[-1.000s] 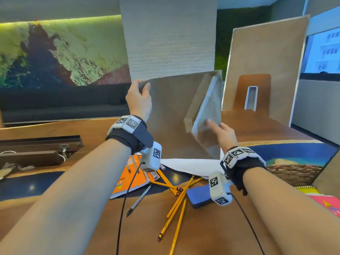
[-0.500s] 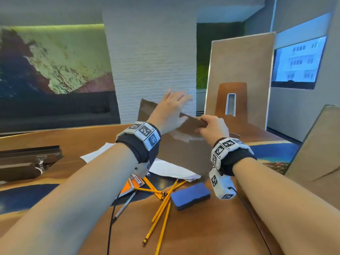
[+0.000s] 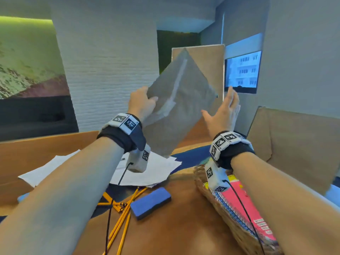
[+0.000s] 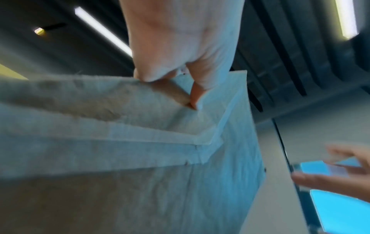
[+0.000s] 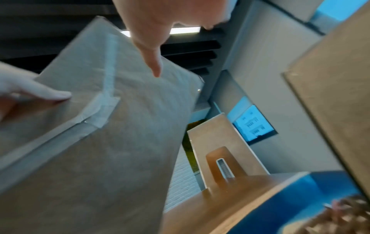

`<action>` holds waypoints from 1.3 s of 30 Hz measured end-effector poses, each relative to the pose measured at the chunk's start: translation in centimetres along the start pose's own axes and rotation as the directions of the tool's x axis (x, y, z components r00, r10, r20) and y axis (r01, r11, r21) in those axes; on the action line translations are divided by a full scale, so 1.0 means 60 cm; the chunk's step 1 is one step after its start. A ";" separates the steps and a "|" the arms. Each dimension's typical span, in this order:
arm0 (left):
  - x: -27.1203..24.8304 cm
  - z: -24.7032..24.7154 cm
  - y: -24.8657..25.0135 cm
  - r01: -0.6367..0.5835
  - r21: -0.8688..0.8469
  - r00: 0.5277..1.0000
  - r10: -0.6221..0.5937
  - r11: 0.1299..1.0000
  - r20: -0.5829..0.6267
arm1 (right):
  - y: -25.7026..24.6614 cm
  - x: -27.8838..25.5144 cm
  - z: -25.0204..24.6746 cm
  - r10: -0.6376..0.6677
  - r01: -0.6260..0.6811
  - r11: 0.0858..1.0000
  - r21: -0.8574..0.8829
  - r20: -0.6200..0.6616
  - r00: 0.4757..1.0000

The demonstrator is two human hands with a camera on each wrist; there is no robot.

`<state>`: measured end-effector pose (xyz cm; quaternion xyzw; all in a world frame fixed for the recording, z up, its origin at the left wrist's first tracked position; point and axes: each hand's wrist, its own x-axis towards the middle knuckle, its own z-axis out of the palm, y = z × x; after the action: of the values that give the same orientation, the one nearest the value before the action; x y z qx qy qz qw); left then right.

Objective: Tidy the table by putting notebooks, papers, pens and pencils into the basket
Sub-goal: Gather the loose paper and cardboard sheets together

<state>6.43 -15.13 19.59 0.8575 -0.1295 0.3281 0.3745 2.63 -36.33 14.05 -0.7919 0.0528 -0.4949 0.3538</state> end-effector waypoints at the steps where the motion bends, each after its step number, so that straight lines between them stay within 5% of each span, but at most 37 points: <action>1: 0.003 0.014 0.008 0.019 -0.112 1.000 -0.020 0.994 -0.001 | 0.015 0.006 -0.008 0.085 -0.085 0.996 0.003 -0.003 0.996; 4: -0.003 0.068 0.038 0.078 -0.390 0.996 -0.057 0.918 0.067 | 0.064 0.020 -0.027 0.264 -0.263 0.964 0.039 -0.029 0.964; 9: -0.018 0.178 0.096 0.224 -0.624 0.969 -0.102 0.748 0.225 | 0.134 0.038 -0.068 0.292 -0.262 0.946 0.190 -0.153 0.944; 13: -0.023 0.249 0.126 0.321 -0.659 0.935 -0.115 0.680 0.336 | 0.183 0.059 -0.127 0.280 -0.242 0.958 0.152 -0.333 0.900; 23: -0.062 0.407 0.172 0.486 -0.630 0.817 -0.061 0.606 0.573 | 0.261 0.070 -0.222 0.165 -0.181 0.983 0.010 -0.458 0.873; 30: -0.095 0.483 0.192 0.543 -0.587 0.743 -0.018 0.600 0.669 | 0.275 0.086 -0.276 0.049 -0.111 0.985 -0.131 -0.406 0.913; 34: -0.102 0.510 0.185 0.528 -0.519 0.711 -0.014 0.672 0.703 | 0.289 0.087 -0.294 -0.036 -0.073 0.955 -0.287 -0.357 0.933; 39: -0.108 0.529 0.176 0.474 -0.413 0.684 -0.030 0.777 0.729 | 0.322 0.080 -0.298 -0.274 0.078 0.899 -0.432 -0.414 0.868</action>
<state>11.42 -45.62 5.21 0.7712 -0.2248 -0.1262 0.5821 -4.50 -61.87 10.42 -0.7068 0.1621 -0.6793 0.1132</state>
